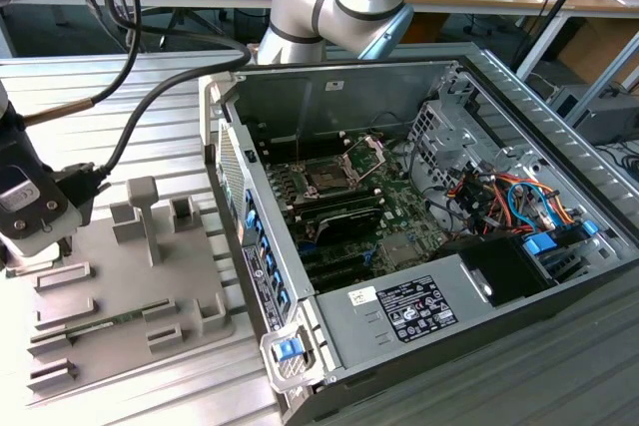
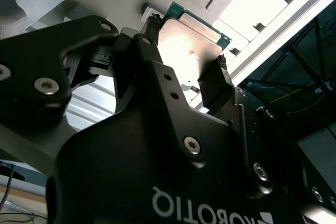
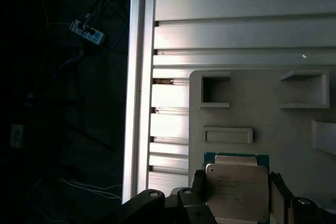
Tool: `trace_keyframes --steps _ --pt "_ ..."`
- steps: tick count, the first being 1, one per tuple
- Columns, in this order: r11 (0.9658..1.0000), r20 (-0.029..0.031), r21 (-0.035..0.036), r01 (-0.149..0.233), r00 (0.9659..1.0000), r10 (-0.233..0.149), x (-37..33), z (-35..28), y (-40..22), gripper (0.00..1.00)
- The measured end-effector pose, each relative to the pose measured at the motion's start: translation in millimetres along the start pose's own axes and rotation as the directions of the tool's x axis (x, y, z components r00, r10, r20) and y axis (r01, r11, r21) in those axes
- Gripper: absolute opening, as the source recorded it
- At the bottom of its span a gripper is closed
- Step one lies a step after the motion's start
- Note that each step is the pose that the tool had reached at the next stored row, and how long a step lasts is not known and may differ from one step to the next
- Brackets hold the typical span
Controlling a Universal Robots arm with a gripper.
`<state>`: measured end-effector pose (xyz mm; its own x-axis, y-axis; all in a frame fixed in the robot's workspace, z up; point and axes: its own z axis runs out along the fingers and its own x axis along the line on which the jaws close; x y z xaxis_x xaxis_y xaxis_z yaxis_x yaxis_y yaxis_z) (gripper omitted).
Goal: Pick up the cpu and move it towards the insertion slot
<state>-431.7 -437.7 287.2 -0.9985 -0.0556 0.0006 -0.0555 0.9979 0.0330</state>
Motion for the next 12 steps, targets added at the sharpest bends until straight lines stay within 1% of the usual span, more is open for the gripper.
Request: trace_keyframes --steps 12 --pt "1.0000 0.0000 0.0000 0.000 1.0000 0.000 0.0 -3.3 0.1 0.55"
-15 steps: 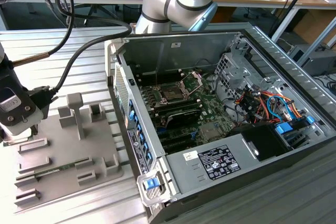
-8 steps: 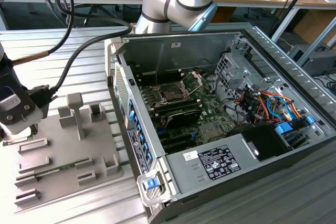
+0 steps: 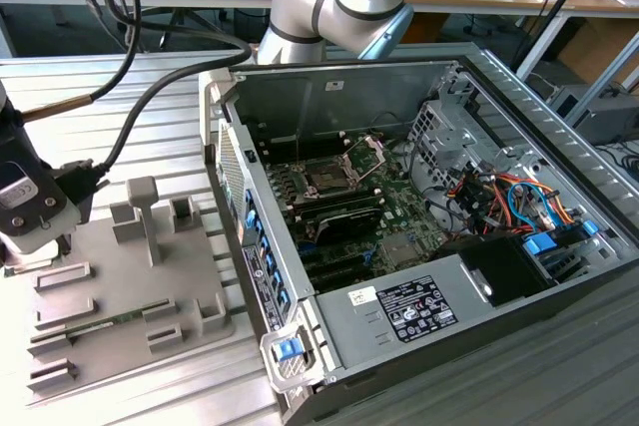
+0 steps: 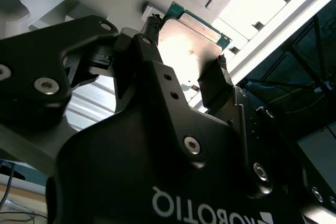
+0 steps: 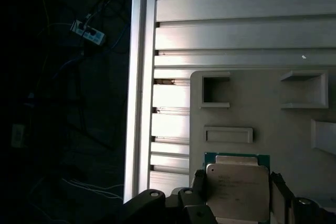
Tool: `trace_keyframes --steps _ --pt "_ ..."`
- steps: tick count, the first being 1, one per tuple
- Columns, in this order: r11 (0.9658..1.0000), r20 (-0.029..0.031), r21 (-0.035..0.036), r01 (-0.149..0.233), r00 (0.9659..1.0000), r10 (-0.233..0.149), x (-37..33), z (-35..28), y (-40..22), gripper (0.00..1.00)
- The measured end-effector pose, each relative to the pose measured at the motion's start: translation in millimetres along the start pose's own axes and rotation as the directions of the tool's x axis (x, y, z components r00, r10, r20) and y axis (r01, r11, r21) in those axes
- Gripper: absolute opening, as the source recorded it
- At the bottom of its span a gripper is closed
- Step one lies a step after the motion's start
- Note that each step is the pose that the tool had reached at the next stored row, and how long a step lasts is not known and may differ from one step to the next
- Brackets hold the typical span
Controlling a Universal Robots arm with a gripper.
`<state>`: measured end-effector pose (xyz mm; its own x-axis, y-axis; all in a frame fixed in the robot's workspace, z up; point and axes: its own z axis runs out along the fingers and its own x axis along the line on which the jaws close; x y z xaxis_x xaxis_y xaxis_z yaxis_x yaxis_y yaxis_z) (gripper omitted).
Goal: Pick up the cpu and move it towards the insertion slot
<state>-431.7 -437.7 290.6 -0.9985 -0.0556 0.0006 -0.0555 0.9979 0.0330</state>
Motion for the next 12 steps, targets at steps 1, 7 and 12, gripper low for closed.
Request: trace_keyframes --steps 1,7,12 --pt "1.0000 0.0000 0.0000 0.000 1.0000 0.000 0.0 -0.4 0.0 0.55" --pt "1.0000 0.0000 0.0000 0.000 1.0000 0.000 0.0 -2.5 0.1 0.55" --pt "1.0000 0.0001 0.0000 0.000 1.0000 0.000 0.0 -5.1 0.2 0.55"
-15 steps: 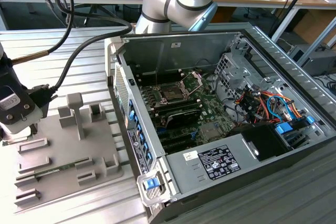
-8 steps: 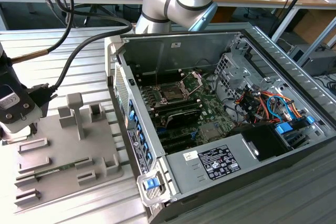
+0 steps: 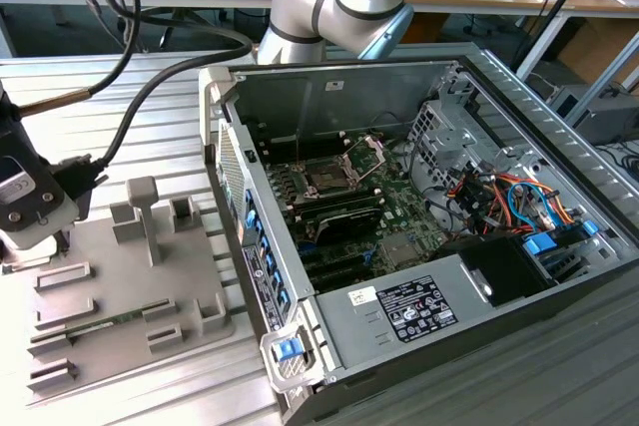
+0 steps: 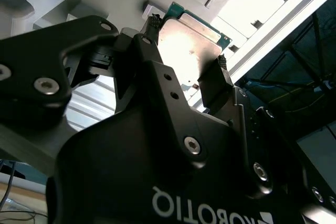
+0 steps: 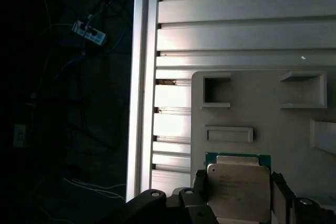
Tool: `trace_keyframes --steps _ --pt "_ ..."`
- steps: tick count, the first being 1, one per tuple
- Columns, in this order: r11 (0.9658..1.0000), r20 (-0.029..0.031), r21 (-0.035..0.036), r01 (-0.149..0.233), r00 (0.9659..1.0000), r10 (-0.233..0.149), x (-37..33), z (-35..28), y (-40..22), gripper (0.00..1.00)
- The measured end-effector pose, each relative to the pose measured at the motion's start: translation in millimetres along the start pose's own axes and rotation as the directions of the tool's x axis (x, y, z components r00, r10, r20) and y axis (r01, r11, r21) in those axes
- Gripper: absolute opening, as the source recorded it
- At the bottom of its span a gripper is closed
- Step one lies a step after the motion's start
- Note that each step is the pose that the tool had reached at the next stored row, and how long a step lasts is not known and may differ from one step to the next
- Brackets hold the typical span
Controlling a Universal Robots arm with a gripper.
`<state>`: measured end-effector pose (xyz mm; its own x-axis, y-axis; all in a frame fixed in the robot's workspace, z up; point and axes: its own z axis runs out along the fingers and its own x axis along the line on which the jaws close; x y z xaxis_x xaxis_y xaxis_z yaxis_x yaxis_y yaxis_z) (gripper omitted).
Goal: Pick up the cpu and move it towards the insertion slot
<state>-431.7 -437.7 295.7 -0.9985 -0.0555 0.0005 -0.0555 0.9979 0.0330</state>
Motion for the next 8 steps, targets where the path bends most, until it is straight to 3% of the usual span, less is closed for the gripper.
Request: trace_keyframes --steps 8 --pt "1.0000 -0.0001 0.0000 0.000 1.0000 0.000 0.0 -2.7 0.1 0.55"
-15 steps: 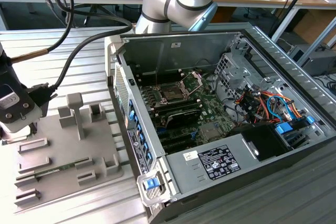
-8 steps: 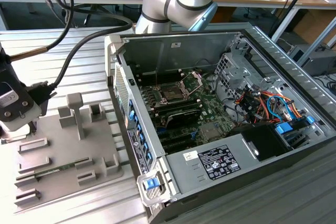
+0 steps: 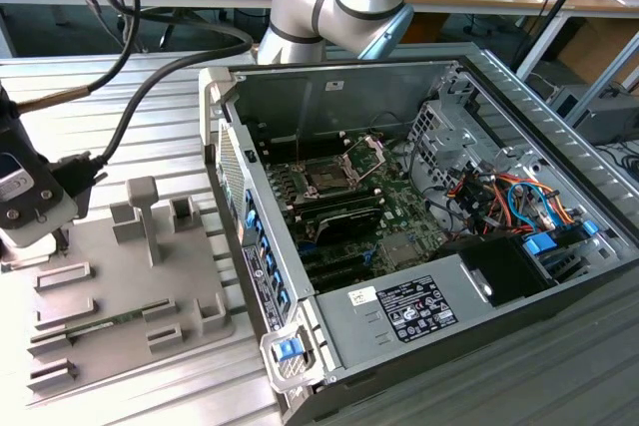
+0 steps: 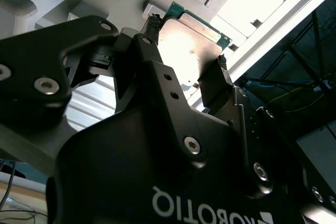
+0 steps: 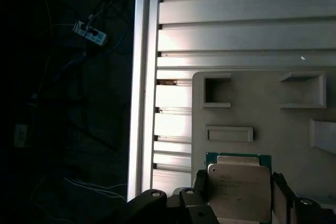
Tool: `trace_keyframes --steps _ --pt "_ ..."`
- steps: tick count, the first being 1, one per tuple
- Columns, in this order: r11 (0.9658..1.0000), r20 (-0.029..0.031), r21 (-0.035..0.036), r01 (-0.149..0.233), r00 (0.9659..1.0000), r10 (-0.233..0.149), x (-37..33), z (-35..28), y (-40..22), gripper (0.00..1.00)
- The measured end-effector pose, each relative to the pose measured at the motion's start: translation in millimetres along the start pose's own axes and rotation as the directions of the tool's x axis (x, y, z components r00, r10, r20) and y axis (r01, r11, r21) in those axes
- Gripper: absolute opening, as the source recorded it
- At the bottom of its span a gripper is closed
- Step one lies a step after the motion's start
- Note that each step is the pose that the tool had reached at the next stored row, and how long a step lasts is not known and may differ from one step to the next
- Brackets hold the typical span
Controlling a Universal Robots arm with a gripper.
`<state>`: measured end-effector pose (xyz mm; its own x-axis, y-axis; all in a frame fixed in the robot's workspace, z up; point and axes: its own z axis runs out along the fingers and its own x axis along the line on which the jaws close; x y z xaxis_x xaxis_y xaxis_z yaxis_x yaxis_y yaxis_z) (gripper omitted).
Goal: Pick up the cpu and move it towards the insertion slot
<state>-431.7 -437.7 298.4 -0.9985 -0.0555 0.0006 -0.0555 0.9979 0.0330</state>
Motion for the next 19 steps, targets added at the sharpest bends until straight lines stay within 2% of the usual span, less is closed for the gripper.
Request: trace_keyframes --steps 19 --pt "1.0000 0.0001 0.0000 0.000 1.0000 0.000 0.0 -6.4 0.2 0.55"
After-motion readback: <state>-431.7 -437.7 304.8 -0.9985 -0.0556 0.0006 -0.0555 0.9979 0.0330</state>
